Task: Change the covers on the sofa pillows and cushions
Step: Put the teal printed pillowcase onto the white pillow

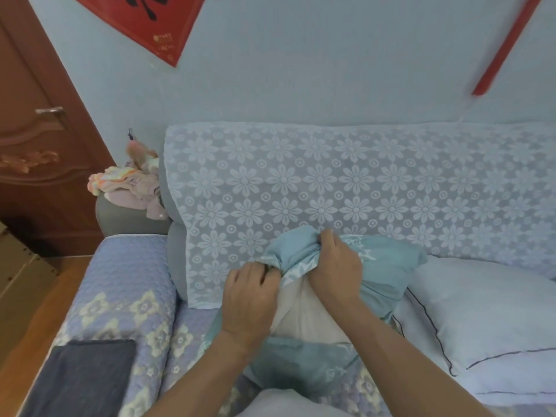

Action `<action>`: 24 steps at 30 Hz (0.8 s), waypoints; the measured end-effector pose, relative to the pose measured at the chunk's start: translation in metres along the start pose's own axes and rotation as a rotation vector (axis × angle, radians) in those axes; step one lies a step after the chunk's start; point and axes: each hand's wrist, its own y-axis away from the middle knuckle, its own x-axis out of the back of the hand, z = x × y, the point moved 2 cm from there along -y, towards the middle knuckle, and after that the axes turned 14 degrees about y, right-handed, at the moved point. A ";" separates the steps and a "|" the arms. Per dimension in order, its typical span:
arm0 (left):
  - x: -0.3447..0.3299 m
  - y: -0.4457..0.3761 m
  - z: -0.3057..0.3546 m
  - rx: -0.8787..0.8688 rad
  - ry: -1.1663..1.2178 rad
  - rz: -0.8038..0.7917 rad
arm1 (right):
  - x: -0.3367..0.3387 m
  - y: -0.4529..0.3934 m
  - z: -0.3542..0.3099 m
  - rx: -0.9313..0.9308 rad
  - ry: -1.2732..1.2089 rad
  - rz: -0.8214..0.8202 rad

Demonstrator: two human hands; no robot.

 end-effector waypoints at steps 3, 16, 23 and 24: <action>-0.006 0.010 -0.021 0.131 0.026 -0.116 | 0.008 -0.002 -0.005 0.000 -0.083 0.068; 0.012 -0.085 -0.038 0.572 0.568 -0.580 | -0.004 0.021 0.009 0.343 -0.044 0.279; -0.005 -0.109 -0.029 0.463 0.393 -0.726 | 0.017 0.034 0.023 0.275 0.062 0.467; -0.003 -0.118 -0.031 0.518 0.422 -0.648 | 0.025 0.031 0.031 0.201 0.072 0.499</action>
